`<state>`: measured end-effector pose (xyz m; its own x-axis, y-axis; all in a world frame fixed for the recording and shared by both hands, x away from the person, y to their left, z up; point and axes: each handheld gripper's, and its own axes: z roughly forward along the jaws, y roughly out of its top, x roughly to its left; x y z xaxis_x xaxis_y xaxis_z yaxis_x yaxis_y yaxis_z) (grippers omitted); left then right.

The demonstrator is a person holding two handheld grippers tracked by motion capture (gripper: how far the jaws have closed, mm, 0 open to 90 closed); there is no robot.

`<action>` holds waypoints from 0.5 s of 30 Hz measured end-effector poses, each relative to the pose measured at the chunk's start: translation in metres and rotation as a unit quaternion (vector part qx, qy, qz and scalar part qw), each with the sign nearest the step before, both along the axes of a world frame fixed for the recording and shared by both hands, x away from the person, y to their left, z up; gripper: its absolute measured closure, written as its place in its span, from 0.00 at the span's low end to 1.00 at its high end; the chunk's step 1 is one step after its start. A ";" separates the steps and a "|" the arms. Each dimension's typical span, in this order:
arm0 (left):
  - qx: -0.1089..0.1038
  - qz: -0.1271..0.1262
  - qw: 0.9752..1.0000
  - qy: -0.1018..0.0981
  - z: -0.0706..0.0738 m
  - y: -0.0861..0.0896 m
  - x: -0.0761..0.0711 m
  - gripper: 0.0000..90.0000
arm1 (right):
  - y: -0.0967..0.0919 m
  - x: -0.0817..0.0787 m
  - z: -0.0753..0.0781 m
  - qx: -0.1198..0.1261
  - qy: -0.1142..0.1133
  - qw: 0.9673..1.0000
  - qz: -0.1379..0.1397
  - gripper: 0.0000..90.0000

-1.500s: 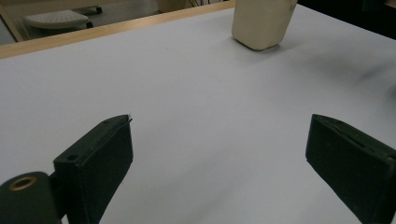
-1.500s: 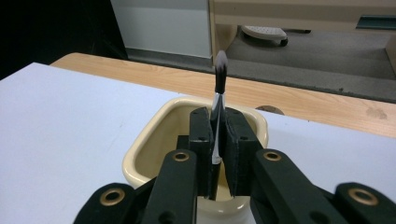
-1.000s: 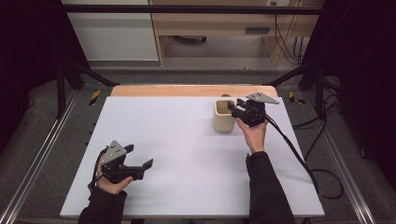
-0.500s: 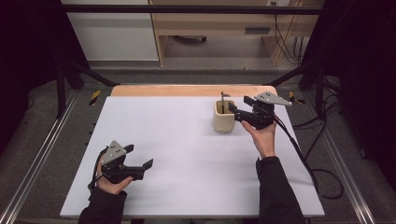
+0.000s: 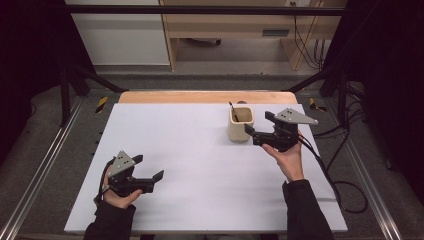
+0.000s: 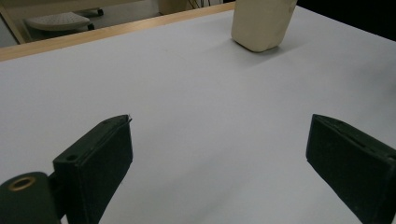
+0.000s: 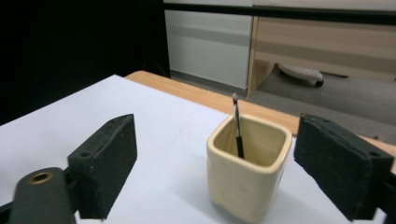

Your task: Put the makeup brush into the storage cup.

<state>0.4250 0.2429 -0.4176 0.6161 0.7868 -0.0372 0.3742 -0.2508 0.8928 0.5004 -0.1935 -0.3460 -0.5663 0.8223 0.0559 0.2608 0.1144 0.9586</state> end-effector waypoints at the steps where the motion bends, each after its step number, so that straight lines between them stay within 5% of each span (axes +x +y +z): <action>1: 0.000 0.000 1.000 0.000 0.000 0.000 0.000 0.08 | -0.001 -0.003 -0.001 0.000 0.008 1.000 0.001 0.14; 15: -0.001 0.000 1.000 0.000 0.000 0.000 0.000 0.07 | -0.025 -0.032 -0.022 -0.010 0.017 1.000 0.017 0.05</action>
